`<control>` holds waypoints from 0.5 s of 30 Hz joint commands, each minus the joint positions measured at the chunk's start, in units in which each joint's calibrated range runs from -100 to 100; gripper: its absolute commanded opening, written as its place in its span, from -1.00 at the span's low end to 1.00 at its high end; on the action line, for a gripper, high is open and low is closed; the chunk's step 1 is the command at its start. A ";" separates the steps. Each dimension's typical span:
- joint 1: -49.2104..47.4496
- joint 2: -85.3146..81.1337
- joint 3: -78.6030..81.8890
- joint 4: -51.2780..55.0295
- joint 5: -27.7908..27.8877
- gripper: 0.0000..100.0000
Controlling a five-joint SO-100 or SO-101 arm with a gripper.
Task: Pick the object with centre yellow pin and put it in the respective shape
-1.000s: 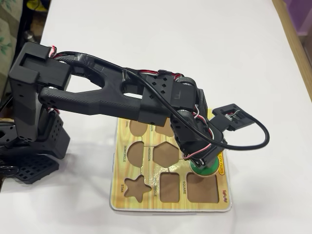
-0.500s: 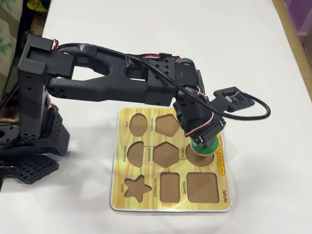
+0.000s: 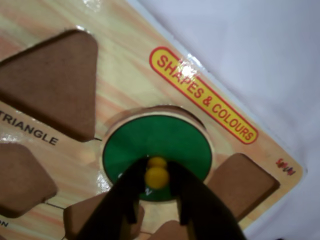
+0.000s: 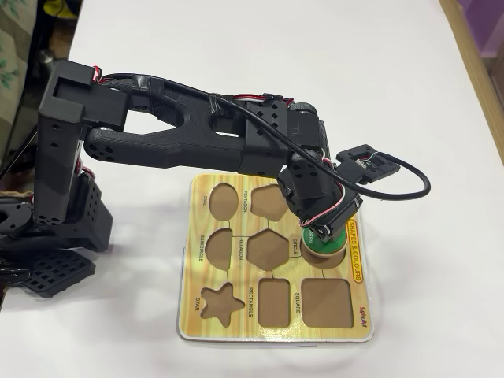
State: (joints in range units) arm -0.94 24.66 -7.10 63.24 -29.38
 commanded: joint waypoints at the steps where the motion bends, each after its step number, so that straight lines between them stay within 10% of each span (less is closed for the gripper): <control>1: 0.45 -0.47 -1.89 0.20 0.14 -0.99; 15: 2.50 -0.64 0.54 -0.58 -0.12 -0.98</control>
State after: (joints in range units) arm 0.65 24.66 -6.03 63.24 -29.54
